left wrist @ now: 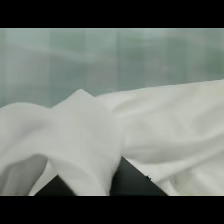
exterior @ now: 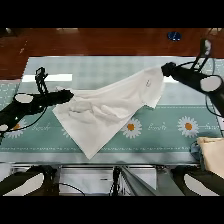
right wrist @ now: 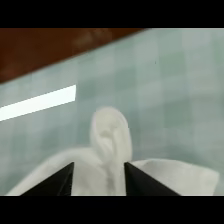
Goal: Fold the shirts.
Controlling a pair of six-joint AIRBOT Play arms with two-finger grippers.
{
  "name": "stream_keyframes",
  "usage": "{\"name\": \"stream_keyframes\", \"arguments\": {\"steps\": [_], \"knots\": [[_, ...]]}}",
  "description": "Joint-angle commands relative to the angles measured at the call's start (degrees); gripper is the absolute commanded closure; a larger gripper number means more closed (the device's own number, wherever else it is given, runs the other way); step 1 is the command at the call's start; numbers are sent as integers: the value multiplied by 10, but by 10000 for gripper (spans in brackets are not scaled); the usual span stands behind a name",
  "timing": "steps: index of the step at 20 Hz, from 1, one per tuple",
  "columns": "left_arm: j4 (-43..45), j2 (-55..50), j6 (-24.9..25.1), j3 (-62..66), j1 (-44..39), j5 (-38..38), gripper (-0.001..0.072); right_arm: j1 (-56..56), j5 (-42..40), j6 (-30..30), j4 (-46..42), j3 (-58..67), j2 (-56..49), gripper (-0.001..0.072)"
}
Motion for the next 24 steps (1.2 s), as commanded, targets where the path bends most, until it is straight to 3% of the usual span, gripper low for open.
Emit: {"name": "stream_keyframes", "arguments": {"steps": [1, 4, 6, 7, 9, 17, 24], "knots": [[0, 0, 0, 0, 0, -3, 674, -30, 37, 1, -52, 52, 58, 291], [0, 0, 0, 0, 0, -3, 674, -102, 186, 3, -91, 73, 90, 259], [0, 0, 0, 0, 0, -2, 674, -145, 344, 1, -111, 71, 86, 239], [0, 0, 0, 0, 0, -1, 674, -156, 410, 0, -125, 64, 77, 196], [0, 0, 0, 0, 0, -1, 674, -157, 462, -17, -120, 31, 52, 156], [0, 0, 0, 0, 0, -1, 674, -143, 438, -144, 191, -20, -148, 128], [0, 0, 0, 0, 0, -1, 674, -57, 294, -153, 207, -20, -213, 129]]}}
